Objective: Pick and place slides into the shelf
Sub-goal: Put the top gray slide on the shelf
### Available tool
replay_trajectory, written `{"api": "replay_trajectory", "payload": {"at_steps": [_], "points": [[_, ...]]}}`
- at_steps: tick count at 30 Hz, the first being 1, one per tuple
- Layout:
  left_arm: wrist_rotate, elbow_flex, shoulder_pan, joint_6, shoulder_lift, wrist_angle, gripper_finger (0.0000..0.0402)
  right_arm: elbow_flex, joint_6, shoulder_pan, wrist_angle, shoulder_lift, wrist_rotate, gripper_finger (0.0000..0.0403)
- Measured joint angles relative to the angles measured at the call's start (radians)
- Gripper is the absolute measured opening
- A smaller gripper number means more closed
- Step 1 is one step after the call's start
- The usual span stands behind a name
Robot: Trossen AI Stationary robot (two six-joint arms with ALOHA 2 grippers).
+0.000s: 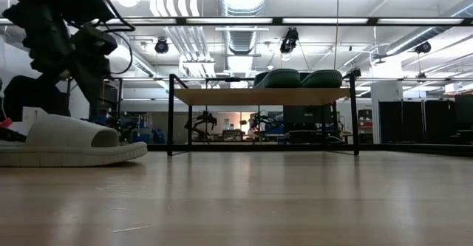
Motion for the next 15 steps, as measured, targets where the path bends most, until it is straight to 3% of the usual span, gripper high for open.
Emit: {"api": "replay_trajectory", "payload": {"at_steps": [11, 15], "points": [[-0.002, -0.005, -0.004, 0.050, 0.132, 0.056, 0.0278, 0.000, -0.015, 0.000, -0.024, 0.000, 0.043, 0.0066], [0.029, -0.005, -0.004, 0.097, 0.178, 0.109, 0.0245, 0.000, -0.015, 0.000, -0.024, 0.000, 0.044, 0.0066]]}}
